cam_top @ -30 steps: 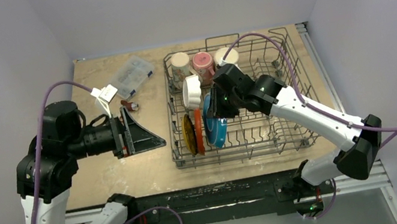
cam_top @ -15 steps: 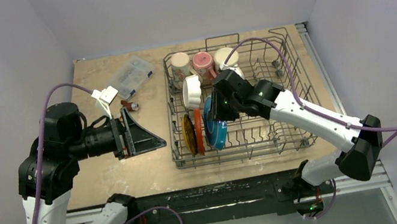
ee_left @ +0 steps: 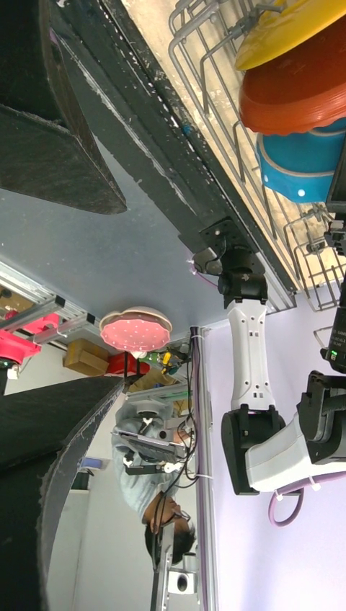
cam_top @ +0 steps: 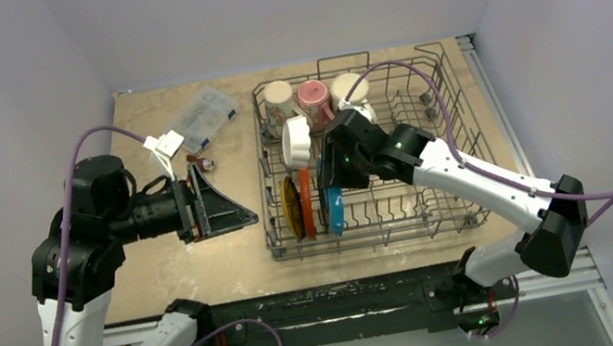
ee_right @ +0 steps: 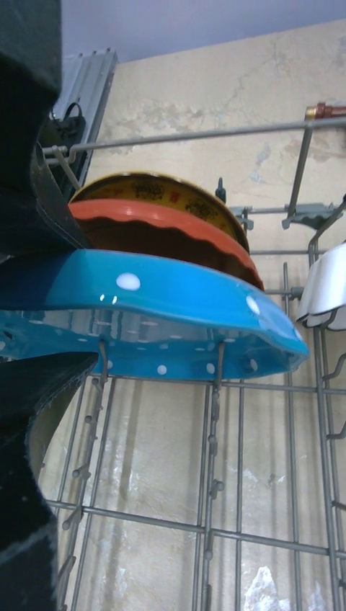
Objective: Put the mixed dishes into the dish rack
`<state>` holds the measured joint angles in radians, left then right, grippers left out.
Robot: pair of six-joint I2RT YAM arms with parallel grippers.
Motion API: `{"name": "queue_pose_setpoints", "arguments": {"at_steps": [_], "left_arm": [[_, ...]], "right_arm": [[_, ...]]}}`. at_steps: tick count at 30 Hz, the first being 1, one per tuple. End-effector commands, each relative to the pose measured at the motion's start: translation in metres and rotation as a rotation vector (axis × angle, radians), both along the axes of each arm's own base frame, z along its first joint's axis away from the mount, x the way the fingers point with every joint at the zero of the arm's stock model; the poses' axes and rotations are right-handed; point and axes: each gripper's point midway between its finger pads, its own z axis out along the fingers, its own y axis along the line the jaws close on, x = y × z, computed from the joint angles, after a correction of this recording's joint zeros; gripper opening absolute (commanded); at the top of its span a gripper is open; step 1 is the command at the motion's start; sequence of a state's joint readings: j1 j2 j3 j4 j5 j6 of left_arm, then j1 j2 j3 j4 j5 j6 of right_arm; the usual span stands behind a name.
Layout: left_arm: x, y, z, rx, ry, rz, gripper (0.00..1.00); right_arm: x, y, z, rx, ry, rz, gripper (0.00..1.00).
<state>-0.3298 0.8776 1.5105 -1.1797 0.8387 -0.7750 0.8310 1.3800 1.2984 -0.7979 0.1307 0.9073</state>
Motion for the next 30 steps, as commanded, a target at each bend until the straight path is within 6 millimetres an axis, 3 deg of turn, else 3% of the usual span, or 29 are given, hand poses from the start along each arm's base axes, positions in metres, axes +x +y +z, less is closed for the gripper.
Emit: {"name": "queue_pose_setpoints", "arguments": {"at_steps": [1,7,10,15,19,26,30], "left_arm": [[-0.002,-0.001,0.011,-0.020,-0.051,-0.021,0.81],[-0.002,-0.002,0.011,-0.028,-0.047,-0.020,0.81],[-0.002,-0.001,0.015,-0.023,-0.064,-0.020,0.81],[-0.001,-0.002,0.007,-0.023,-0.040,-0.018,0.81],[0.001,-0.003,0.012,-0.027,-0.049,-0.016,0.81],[0.000,-0.002,0.006,-0.021,-0.033,-0.017,0.81],[0.000,-0.002,0.007,-0.022,-0.031,-0.011,0.81]], "right_arm": [[0.007,0.011,0.036,0.064,-0.068,0.033,0.48],[0.003,0.033,0.065,0.199,-0.092,0.087,0.49],[0.004,0.035,0.077,0.208,-0.105,0.095,0.49],[0.003,0.034,0.086,0.215,-0.124,0.106,0.50],[-0.004,0.045,0.093,0.323,-0.122,0.126,0.50],[-0.004,0.034,0.087,0.259,-0.119,0.109,0.50],[-0.009,0.024,0.092,0.241,-0.136,0.121,0.60]]}}
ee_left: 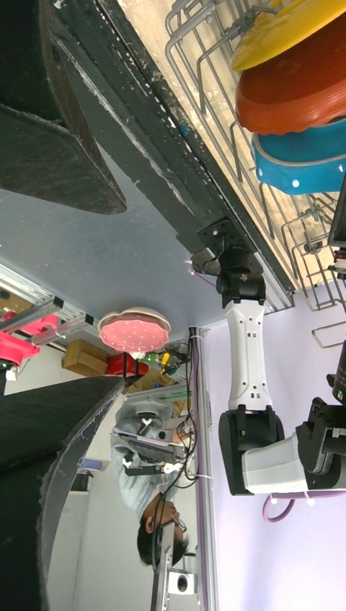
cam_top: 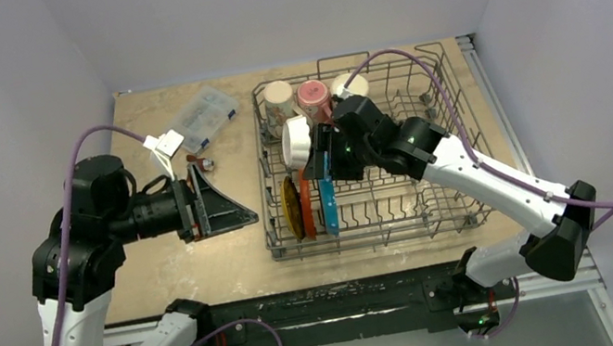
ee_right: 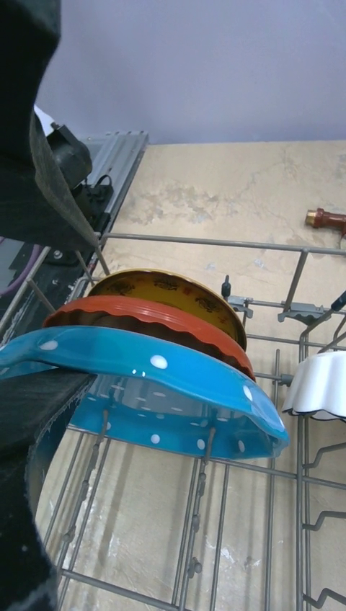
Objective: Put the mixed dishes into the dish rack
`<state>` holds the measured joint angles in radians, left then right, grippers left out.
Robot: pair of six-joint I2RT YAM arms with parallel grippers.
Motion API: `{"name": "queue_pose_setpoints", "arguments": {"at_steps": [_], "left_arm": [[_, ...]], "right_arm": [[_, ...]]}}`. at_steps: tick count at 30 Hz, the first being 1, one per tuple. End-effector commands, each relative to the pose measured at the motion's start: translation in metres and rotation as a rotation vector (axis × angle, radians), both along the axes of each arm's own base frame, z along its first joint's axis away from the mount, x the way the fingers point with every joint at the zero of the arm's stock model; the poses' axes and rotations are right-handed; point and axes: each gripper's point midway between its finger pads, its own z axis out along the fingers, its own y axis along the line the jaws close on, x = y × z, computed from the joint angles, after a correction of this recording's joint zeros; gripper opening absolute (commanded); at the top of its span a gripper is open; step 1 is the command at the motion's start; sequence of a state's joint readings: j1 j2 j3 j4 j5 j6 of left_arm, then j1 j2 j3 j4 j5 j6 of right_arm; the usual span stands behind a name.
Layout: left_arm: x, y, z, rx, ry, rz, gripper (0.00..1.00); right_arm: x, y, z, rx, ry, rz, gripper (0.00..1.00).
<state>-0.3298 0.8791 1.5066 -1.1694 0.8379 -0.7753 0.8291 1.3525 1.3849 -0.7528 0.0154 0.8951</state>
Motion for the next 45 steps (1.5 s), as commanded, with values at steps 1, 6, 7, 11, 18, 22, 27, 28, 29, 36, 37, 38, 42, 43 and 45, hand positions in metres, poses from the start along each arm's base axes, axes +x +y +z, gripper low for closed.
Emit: {"name": "queue_pose_setpoints", "arguments": {"at_steps": [1,6,7,11,18,22,27,28,29,36,37,38,42,43,45], "left_arm": [[-0.001,-0.002,0.008,-0.020,-0.028,-0.011,0.81],[0.002,0.000,0.006,-0.006,-0.037,0.005,0.82],[0.002,0.000,0.006,-0.006,-0.036,0.008,0.82],[0.007,0.001,0.009,-0.001,-0.056,0.030,0.82],[0.031,0.009,0.029,0.053,-0.176,0.131,0.82],[0.053,0.019,0.051,0.067,-0.290,0.249,0.82],[0.077,0.030,0.099,0.013,-0.418,0.405,0.82],[0.080,0.033,0.108,0.001,-0.451,0.432,0.82],[0.082,0.037,0.118,-0.009,-0.494,0.460,0.82],[0.085,0.086,0.158,0.038,-0.804,0.711,0.83],[0.084,0.095,0.164,0.035,-0.833,0.757,0.84],[0.083,0.102,0.171,0.030,-0.869,0.794,0.84],[0.080,0.122,0.193,0.019,-0.959,0.909,0.84],[0.082,0.127,0.196,0.014,-0.959,0.942,0.84],[0.085,0.128,0.202,0.004,-0.966,0.961,0.84]], "right_arm": [[-0.007,-0.003,0.043,0.070,-0.095,0.037,0.62],[-0.004,-0.013,0.052,0.004,-0.138,0.059,0.71],[-0.004,-0.014,0.055,-0.006,-0.147,0.066,0.73],[0.000,-0.020,0.074,-0.030,-0.196,0.066,0.74],[0.007,-0.032,0.134,-0.025,-0.376,0.078,0.98],[0.014,-0.052,0.181,-0.048,-0.542,0.042,0.99],[0.016,-0.092,0.239,-0.087,-0.741,-0.056,0.99],[0.016,-0.100,0.249,-0.090,-0.773,-0.080,0.99],[0.015,-0.110,0.258,-0.097,-0.812,-0.108,0.99],[-0.014,-0.186,0.327,-0.039,-1.081,-0.325,0.99],[-0.020,-0.198,0.339,-0.027,-1.115,-0.357,0.99],[-0.027,-0.209,0.349,-0.013,-1.143,-0.387,0.99],[-0.043,-0.243,0.372,-0.023,-1.223,-0.467,0.99],[-0.045,-0.248,0.376,-0.030,-1.240,-0.484,0.99],[-0.049,-0.256,0.381,-0.025,-1.257,-0.509,0.99]]}}
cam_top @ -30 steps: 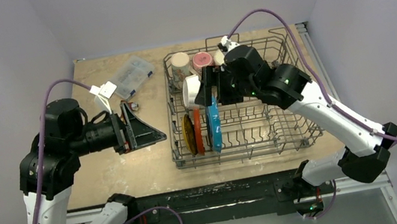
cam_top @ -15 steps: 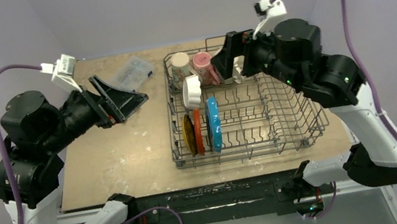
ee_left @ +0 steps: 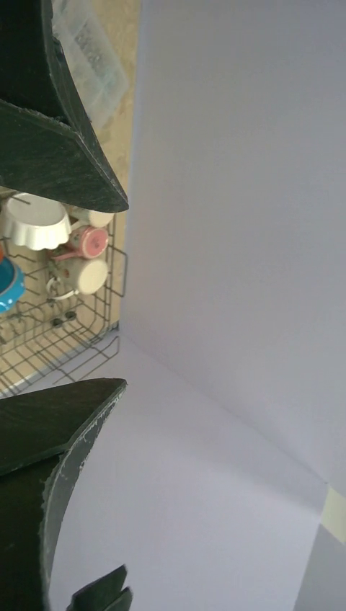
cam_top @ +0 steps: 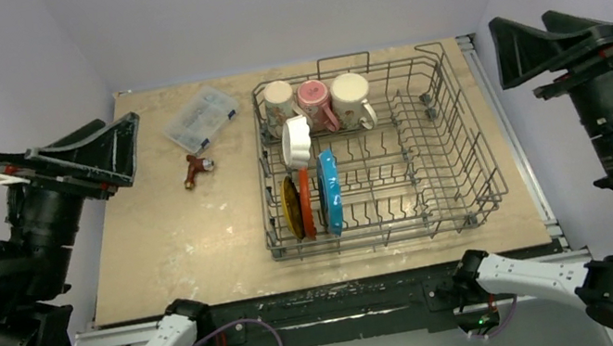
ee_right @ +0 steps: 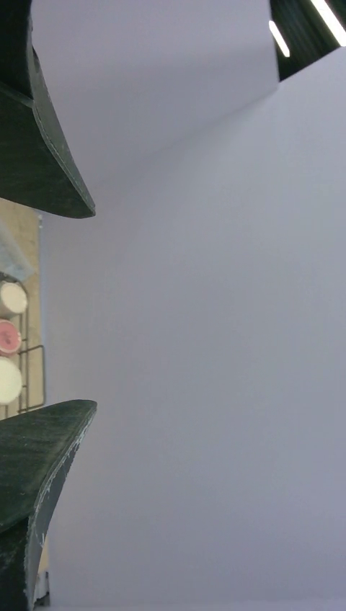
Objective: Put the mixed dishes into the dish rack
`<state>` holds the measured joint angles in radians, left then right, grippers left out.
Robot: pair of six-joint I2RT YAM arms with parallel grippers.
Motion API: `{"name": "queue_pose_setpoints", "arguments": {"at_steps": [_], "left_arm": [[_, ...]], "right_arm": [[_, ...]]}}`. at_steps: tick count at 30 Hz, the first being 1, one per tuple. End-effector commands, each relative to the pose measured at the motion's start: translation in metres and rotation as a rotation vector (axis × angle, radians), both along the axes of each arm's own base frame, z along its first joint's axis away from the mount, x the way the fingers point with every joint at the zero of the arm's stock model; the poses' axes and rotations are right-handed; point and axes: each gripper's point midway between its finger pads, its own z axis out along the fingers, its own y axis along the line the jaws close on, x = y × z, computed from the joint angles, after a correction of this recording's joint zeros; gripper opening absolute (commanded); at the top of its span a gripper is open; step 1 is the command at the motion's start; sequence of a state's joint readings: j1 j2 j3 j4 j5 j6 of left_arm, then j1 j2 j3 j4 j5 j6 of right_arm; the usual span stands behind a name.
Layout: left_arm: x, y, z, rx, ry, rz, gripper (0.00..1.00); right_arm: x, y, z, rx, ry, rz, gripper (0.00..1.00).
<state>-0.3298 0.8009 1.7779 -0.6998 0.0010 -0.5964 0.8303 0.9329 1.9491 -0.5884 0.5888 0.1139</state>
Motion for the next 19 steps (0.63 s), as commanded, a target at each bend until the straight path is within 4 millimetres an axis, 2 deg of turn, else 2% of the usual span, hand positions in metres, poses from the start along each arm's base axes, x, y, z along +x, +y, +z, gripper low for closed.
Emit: {"name": "queue_pose_setpoints", "arguments": {"at_steps": [1,13,19], "left_arm": [[0.018,0.017,0.025,-0.017,-0.086,0.126,0.84],[0.033,0.012,0.027,-0.006,-0.041,0.122,0.81],[0.035,0.011,0.018,-0.014,-0.015,0.124,0.81]], "right_arm": [[0.002,-0.018,0.018,-0.001,-0.062,-0.103,0.99],[0.001,-0.028,0.005,0.082,-0.054,-0.136,0.99],[0.003,-0.027,-0.002,0.063,-0.033,-0.142,0.99]]}}
